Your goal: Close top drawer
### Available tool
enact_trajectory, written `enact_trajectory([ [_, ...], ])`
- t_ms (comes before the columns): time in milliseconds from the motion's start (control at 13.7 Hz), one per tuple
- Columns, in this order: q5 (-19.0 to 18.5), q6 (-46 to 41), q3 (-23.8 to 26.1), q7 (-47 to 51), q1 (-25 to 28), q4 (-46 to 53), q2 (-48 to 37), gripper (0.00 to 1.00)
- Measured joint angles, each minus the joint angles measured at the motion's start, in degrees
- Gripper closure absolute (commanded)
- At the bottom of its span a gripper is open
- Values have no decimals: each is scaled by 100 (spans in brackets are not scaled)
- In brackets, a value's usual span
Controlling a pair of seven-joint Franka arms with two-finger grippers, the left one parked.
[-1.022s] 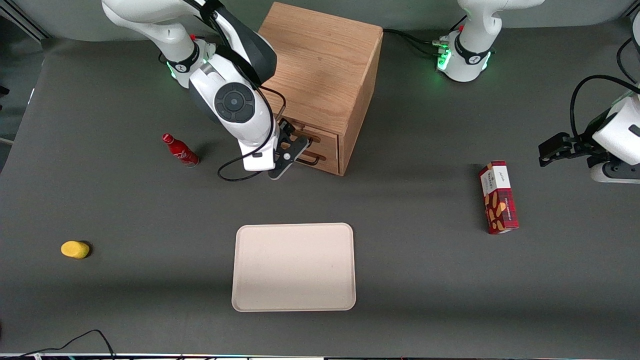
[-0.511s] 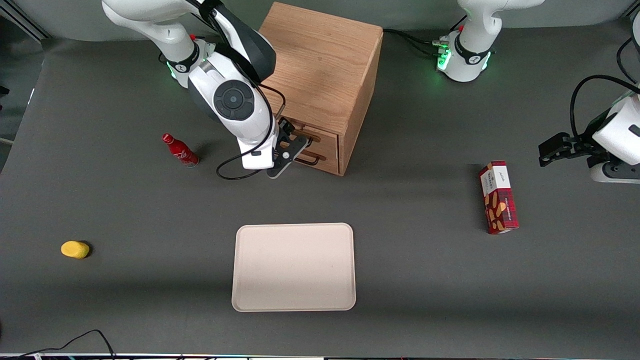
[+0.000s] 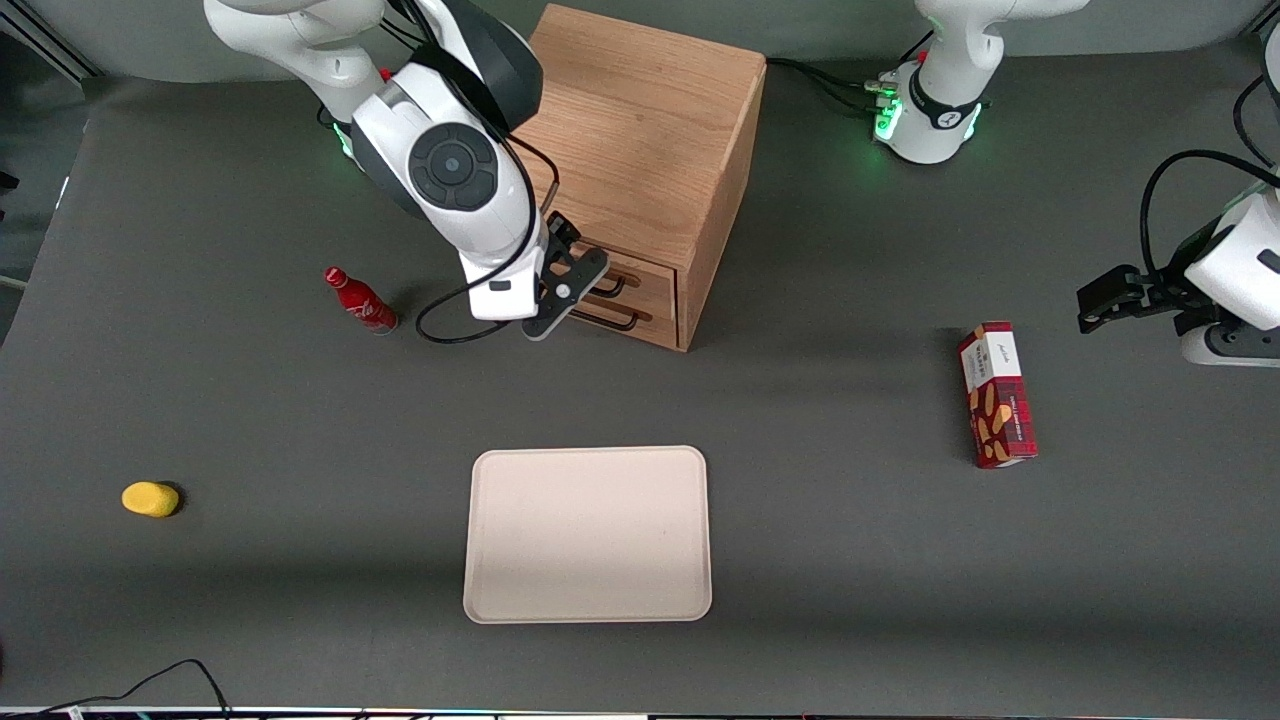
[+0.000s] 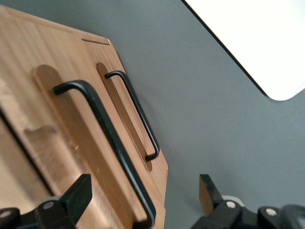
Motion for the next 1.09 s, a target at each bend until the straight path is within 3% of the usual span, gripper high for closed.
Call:
enact_trajectory([
  [438,-1,-1257,-510,0,-197,1261,-76,0],
  [1095,0,-991,-2261,279,-374,1421,-331,0],
])
